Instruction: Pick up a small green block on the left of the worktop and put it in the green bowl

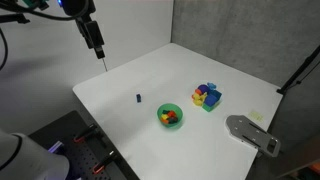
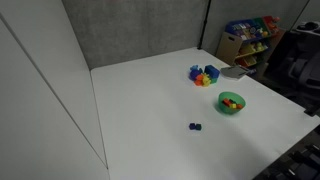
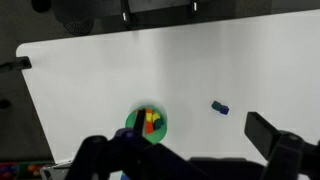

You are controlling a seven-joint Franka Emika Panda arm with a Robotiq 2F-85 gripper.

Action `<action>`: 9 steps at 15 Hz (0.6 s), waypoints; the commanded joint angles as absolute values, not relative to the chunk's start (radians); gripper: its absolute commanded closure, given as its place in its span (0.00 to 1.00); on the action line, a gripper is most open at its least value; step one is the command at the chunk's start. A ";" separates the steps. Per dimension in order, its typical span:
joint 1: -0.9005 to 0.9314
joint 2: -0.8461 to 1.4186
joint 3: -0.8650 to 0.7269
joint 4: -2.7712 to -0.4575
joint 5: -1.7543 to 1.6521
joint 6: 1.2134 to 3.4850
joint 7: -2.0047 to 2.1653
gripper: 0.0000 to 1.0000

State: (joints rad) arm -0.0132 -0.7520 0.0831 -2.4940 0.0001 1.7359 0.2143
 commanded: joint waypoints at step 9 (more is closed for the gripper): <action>0.026 -0.673 0.072 -2.502 0.059 1.820 0.157 0.00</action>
